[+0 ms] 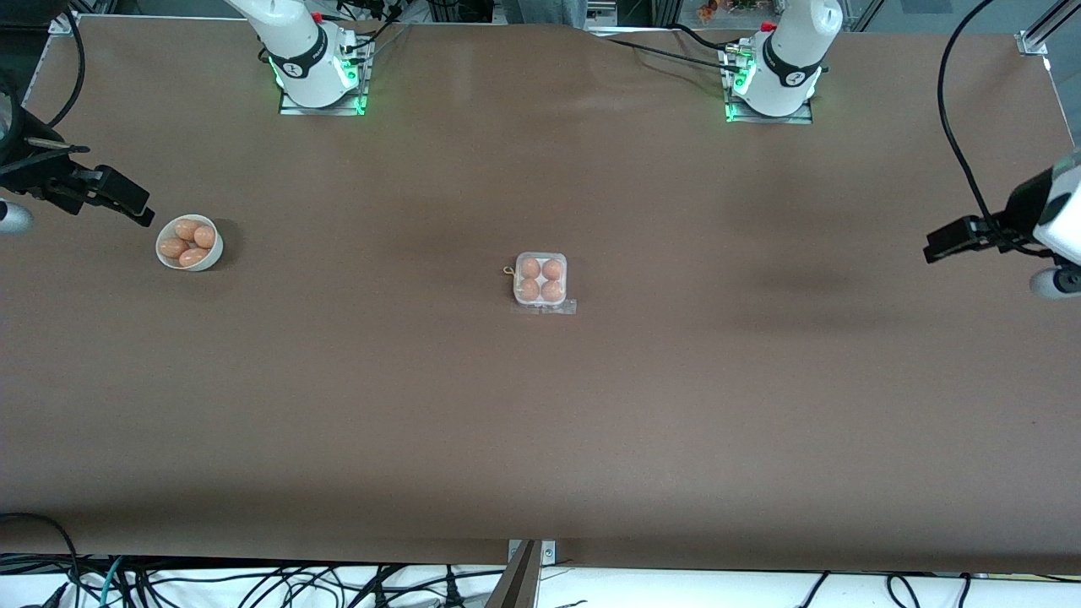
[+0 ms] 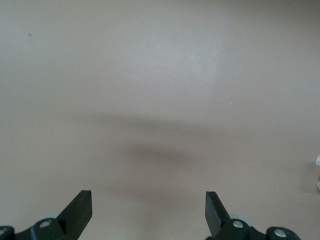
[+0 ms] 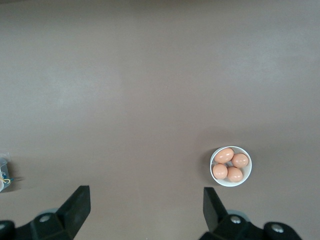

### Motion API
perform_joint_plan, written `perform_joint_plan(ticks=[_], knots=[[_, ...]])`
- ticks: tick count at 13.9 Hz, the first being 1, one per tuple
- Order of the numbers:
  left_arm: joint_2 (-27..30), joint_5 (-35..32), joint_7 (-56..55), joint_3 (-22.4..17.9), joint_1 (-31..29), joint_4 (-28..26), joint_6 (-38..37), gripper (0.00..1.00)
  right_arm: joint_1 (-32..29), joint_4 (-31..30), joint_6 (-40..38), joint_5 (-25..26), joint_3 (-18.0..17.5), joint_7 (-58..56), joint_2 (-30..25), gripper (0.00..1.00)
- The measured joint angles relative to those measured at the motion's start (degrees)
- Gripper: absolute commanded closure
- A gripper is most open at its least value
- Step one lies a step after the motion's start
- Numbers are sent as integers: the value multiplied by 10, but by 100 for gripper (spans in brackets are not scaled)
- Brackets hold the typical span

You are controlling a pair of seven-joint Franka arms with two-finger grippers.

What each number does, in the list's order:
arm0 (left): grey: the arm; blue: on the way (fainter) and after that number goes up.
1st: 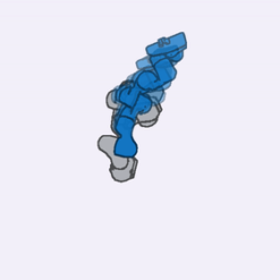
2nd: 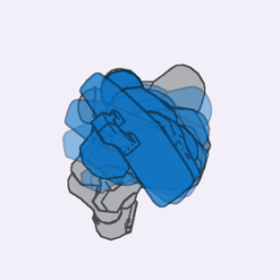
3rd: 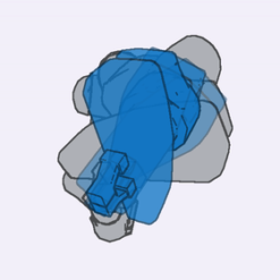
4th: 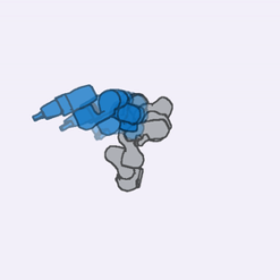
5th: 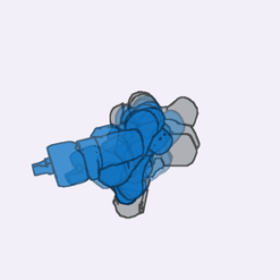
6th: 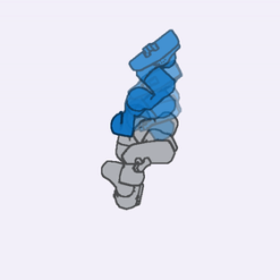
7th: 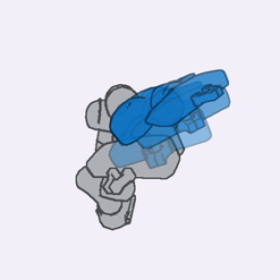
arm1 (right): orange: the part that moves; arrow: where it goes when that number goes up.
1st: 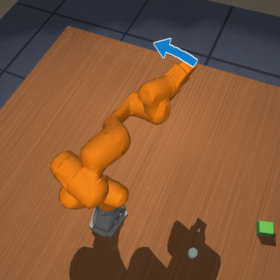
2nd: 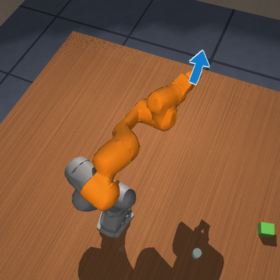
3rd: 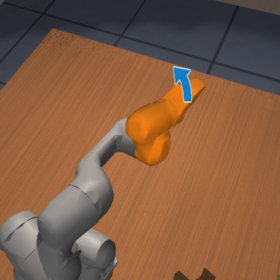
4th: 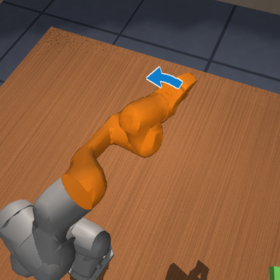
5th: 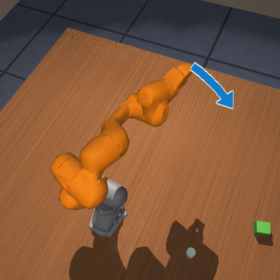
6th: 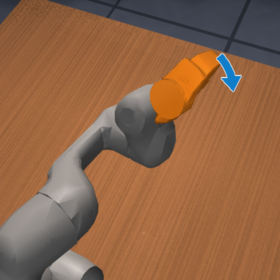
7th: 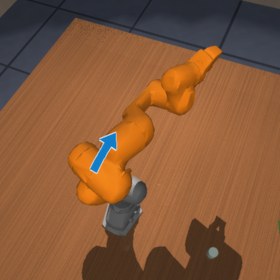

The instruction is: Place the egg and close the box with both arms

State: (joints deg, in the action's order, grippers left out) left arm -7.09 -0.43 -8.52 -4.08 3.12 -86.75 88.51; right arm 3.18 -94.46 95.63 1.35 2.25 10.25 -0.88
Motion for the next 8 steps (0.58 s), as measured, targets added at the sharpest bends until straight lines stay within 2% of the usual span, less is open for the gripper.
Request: perform_joint_plan(ticks=[4,8], knots=[[60,0,0,5,0,-98,38,0,0,0,0,0,0,0,0,0],[79,0,0,5,0,-123,48,0,0,0,0,0,0,0,0,0]])
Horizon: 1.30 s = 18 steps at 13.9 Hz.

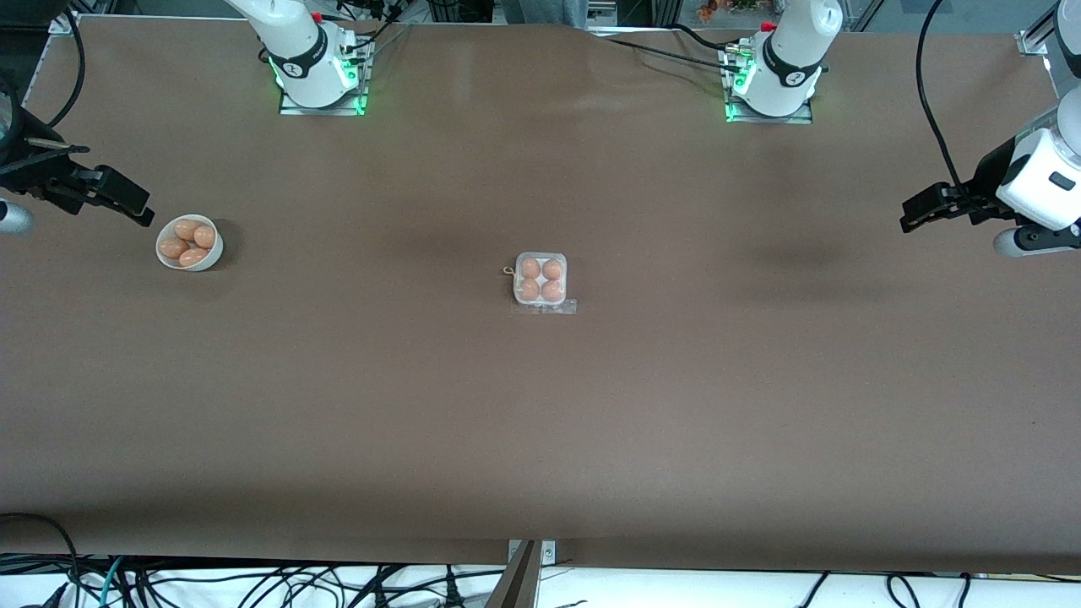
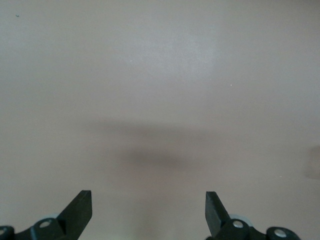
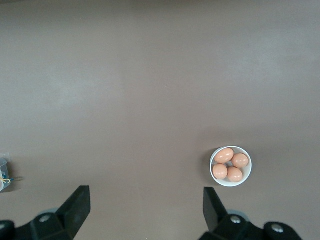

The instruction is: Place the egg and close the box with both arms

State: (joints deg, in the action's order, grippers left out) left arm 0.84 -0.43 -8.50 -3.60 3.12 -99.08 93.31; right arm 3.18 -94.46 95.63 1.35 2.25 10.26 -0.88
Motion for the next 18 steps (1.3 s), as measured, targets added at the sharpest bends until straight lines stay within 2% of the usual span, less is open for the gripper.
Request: perform_joint_plan(ticks=[18], knots=[[14,0,0,0,0,-6,5,0,0,0,0,0,0,0,0,0]])
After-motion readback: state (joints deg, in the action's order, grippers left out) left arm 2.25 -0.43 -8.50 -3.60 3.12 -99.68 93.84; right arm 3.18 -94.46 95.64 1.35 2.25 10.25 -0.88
